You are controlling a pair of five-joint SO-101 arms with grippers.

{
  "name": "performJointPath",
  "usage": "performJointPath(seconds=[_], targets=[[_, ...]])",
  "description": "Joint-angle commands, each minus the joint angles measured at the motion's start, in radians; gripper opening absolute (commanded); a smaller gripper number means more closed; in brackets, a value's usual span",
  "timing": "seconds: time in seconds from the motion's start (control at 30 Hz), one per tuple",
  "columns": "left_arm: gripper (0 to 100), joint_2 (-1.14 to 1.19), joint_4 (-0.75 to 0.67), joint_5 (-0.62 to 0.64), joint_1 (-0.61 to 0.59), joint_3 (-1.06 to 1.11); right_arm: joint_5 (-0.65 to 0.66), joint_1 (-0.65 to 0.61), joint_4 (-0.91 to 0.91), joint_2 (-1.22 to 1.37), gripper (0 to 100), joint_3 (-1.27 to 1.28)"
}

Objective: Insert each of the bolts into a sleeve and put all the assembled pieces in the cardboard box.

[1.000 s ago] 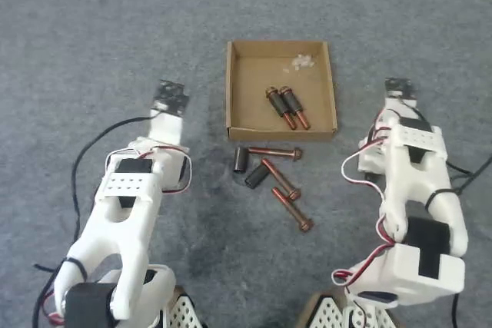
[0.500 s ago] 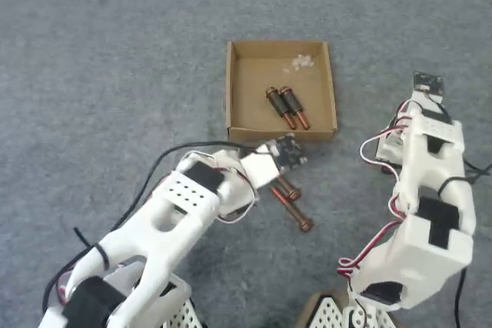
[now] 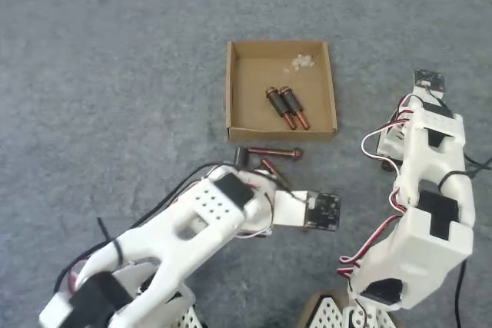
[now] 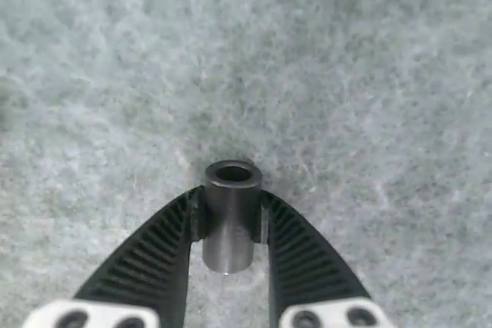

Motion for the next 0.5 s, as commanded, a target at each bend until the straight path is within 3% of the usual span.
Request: performJointPath(seconds=[0.0,0.23,0.47], targets=[[16,0.143,0.003,-0.015,0.011,-0.162,-0.011,0.008,0.002,-0.012,0.6,-0.051],[16,0.436,0.011,-0.015,0.011,-0.369,-0.028,0.015,0.001,-0.012,0.6,-0.051],[16,0.454,0.057,-0.017,0.044,-0.415,-0.032,0.016,0.001,-0.012,0.6,-0.052]])
